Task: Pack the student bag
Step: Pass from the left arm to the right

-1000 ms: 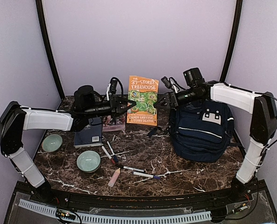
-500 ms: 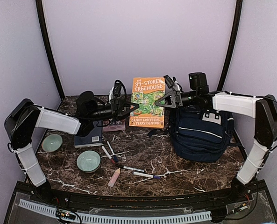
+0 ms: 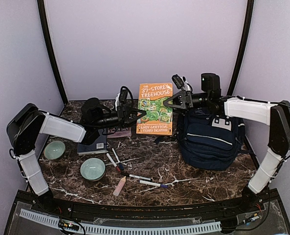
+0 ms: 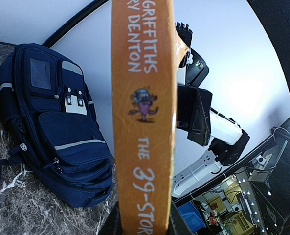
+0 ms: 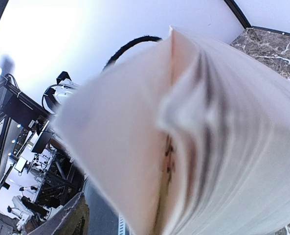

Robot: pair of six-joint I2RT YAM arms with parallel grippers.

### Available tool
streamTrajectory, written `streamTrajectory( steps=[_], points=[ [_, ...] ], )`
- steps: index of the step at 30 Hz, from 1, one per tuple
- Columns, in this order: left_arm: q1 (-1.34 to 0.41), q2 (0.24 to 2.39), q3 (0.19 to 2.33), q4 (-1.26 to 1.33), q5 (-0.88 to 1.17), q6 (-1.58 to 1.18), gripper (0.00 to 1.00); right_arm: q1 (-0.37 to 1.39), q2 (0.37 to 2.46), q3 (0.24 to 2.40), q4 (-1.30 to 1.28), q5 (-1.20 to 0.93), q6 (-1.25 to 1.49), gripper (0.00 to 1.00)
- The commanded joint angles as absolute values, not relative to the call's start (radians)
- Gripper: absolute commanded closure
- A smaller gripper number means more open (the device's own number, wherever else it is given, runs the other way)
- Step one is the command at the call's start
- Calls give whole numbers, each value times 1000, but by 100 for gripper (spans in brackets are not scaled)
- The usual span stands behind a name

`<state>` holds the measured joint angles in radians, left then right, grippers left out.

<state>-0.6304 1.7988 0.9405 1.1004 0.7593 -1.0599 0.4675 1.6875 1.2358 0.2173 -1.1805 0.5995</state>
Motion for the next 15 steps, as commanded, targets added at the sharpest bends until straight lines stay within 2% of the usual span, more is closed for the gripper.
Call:
streamTrajectory(
  steps=[1, 6, 9, 15],
  points=[
    [-621, 1767, 934, 1124, 703, -1042, 100, 471, 1644, 1223, 254, -1162, 623, 34],
    [-621, 1776, 937, 1125, 701, -1044, 100, 470, 1658, 1224, 213, -1119, 616, 54],
    [-621, 1779, 934, 1114, 699, -1039, 100, 470, 1661, 1223, 225, -1112, 627, 61],
    [-621, 1795, 940, 1074, 695, -1029, 100, 459, 1645, 1223, 228, -1103, 648, 82]
  ],
)
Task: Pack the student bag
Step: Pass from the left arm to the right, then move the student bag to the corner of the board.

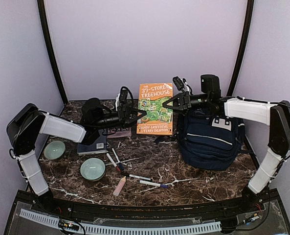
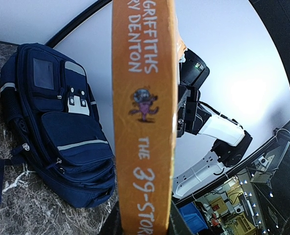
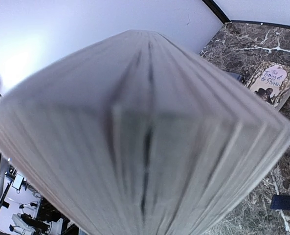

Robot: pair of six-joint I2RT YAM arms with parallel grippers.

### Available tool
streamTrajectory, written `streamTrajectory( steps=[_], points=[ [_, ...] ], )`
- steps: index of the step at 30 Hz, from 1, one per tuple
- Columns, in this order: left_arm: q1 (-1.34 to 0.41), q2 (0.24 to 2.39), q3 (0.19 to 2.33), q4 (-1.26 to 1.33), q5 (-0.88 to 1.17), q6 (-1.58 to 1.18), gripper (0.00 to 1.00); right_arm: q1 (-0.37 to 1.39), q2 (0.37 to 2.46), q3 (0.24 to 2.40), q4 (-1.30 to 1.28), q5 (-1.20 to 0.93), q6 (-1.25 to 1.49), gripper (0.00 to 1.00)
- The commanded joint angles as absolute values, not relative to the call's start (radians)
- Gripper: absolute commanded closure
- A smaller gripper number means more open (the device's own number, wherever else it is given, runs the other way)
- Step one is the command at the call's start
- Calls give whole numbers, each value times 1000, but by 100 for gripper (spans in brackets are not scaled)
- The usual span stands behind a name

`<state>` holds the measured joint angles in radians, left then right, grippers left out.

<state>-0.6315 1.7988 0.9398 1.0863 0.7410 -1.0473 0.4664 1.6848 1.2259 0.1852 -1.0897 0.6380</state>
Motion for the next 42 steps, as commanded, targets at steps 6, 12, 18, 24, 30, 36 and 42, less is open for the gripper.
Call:
streamTrajectory(
  steps=[6, 12, 18, 24, 30, 36, 42],
  points=[
    [-621, 1827, 965, 1070, 705, -1032, 98, 421, 1609, 1203, 222, -1086, 653, 100],
    [-621, 1818, 1014, 877, 672, -918, 51, 336, 1552, 1215, 149, -1075, 602, 100],
    [-690, 1836, 1211, 434, 568, -565, 44, 161, 1479, 1297, -183, -972, 341, 100],
    [-848, 1981, 1530, 89, 424, -200, 44, -22, 1368, 1286, -452, -812, 102, 100],
    [-980, 2150, 1756, 13, 276, 45, 43, -143, 1257, 1218, -558, -698, 8, 100],
    [-1050, 2326, 1935, -30, 170, 217, 41, -231, 1226, 1210, -641, -701, -37, 100],
    [-1085, 2472, 2096, -73, -7, 369, 40, -269, 1235, 1202, -652, -738, -32, 100]
  ],
)
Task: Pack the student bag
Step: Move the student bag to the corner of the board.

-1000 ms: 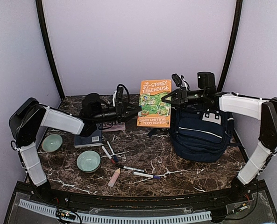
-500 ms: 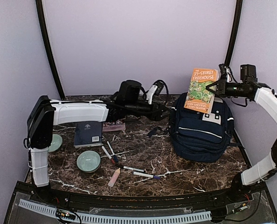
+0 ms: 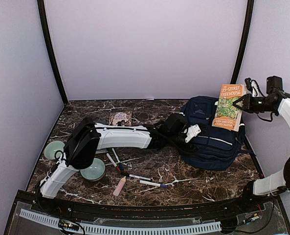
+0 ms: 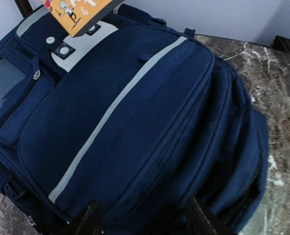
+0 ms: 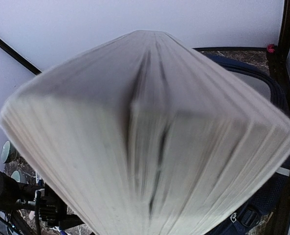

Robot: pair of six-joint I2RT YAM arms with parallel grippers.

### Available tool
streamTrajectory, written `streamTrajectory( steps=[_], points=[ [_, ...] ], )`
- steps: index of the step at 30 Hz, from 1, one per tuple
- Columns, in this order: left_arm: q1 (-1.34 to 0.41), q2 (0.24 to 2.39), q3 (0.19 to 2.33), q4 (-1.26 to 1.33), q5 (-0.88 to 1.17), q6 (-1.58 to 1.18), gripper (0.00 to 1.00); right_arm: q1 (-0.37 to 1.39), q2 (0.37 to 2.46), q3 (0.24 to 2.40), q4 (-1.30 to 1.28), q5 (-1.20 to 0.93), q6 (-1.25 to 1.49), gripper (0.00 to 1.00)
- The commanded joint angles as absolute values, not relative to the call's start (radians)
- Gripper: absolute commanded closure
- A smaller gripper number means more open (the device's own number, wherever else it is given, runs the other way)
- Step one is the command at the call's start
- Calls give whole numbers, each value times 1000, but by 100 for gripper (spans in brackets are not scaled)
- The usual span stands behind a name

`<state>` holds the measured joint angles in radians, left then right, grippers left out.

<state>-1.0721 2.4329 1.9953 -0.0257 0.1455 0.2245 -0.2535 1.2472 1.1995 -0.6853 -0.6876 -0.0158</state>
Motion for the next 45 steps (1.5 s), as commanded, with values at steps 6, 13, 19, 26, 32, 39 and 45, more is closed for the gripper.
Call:
streamTrajectory(
  steps=[6, 13, 19, 26, 32, 39, 45],
  points=[
    [-1097, 2574, 2180, -16, -120, 445, 39, -273, 1246, 1187, -650, -767, -21, 100],
    [-1098, 2673, 2267, 43, -264, 502, 60, -275, 1249, 1170, -637, -769, -12, 100],
    [-1095, 2607, 2182, 46, -311, 489, 91, -276, 1254, 1159, -609, -765, -4, 100],
    [-1059, 2498, 2073, -99, -433, 284, 100, -276, 1269, 1131, -583, -776, 4, 100],
    [-1046, 2389, 1916, -243, -438, 13, 100, -276, 1268, 1123, -571, -785, 6, 100],
    [-1081, 2302, 1815, -203, -269, -83, 100, -276, 1255, 1110, -554, -789, 14, 100],
    [-1083, 2216, 1845, -305, -183, -41, 59, -277, 1226, 1191, -657, -719, -89, 100]
  ],
)
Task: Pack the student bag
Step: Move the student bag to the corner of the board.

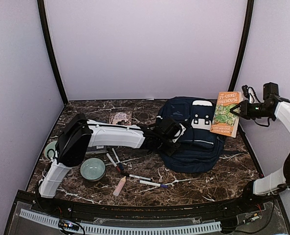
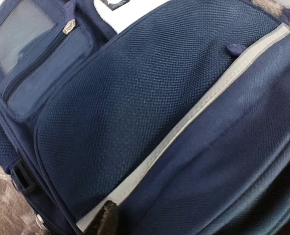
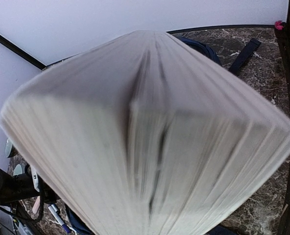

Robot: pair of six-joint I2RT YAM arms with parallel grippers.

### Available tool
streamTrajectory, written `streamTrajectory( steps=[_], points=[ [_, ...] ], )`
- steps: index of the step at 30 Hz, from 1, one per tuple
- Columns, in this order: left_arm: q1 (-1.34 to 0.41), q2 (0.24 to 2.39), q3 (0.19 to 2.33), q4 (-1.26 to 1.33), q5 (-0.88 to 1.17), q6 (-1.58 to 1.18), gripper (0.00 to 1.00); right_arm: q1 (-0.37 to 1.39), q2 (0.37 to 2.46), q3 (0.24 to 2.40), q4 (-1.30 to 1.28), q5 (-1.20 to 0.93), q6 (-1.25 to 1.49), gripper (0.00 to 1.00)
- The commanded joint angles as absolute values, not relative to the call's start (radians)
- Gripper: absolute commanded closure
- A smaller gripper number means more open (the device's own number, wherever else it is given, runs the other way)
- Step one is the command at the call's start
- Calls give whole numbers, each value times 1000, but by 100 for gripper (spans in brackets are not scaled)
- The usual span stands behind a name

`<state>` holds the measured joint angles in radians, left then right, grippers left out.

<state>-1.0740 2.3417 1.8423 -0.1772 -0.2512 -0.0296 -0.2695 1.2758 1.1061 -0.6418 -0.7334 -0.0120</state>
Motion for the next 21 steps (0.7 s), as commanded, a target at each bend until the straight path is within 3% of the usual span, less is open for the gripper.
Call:
streamTrajectory(
  steps=[1, 6, 8, 13, 16, 21],
  points=[
    [-1083, 2191, 1836, -321, -170, -30, 55, -279, 1220, 1210, -682, -705, -110, 100],
    [-1083, 2092, 1789, -395, -24, 20, 45, -285, 1186, 1243, -737, -672, -154, 100],
    [-1083, 2074, 1781, -424, 63, 50, 48, -287, 1174, 1236, -742, -680, -149, 100],
    [-1083, 2062, 1782, -443, 284, 104, 68, -287, 1153, 1210, -745, -697, -139, 100],
    [-1084, 2092, 1820, -451, 395, 113, 68, -288, 1150, 1199, -749, -707, -141, 100],
    [-1085, 2168, 1876, -435, 392, 87, 66, -287, 1146, 1173, -743, -718, -148, 100]
  ],
)
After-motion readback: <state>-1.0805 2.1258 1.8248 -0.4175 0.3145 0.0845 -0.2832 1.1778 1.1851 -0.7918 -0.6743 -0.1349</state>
